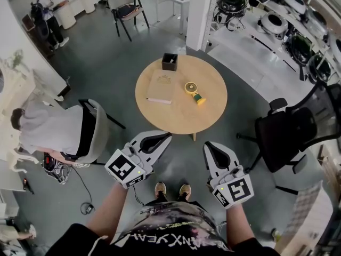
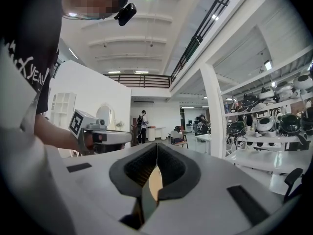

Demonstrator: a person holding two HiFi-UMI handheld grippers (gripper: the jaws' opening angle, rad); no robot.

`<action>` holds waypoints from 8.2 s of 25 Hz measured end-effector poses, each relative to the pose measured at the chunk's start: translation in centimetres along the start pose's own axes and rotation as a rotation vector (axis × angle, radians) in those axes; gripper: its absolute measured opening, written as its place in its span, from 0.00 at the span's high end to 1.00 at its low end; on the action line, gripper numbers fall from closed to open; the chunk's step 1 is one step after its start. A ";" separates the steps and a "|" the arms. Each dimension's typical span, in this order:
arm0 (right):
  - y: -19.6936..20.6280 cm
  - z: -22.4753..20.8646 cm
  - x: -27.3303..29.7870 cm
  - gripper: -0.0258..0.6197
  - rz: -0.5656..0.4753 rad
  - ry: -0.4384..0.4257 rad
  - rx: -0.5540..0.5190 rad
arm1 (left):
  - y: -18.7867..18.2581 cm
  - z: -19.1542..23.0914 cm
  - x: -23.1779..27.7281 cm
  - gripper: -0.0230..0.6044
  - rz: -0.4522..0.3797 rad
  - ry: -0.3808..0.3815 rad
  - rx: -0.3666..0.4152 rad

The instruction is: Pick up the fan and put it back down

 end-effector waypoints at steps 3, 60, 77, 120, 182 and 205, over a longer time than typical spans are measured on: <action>0.1 0.0 -0.1 0.95 -0.003 -0.002 0.005 | 0.0 0.1 0.0 0.94 0.001 0.001 0.000; 0.9 -1.4 -0.4 0.05 0.050 -0.080 0.019 | 0.6 -0.7 1.7 0.94 0.023 0.010 -0.002; 2.1 -5.0 -6.3 0.05 0.015 -0.104 0.022 | 1.0 -7.1 4.3 0.94 0.019 -0.040 0.025; 2.0 -20.5 21.9 0.05 0.119 0.044 0.048 | 5.9 24.4 18.2 0.94 0.029 0.080 -0.082; 19.4 -33.1 28.7 0.05 0.314 -0.044 0.189 | 18.1 24.9 27.0 0.94 0.120 -0.085 -0.130; 26.4 -32.9 31.3 0.05 0.502 0.008 0.200 | 21.2 25.1 27.1 0.94 0.147 -0.080 -0.166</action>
Point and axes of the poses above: the fingertips, and each gripper's own axes: x forward along the fingers, z to its left, y out of its underside, the point moved 9 cm from there along -x, backward along the fingers, and after that the axes turned 5 degrees about -y, right-handed, at the moved point
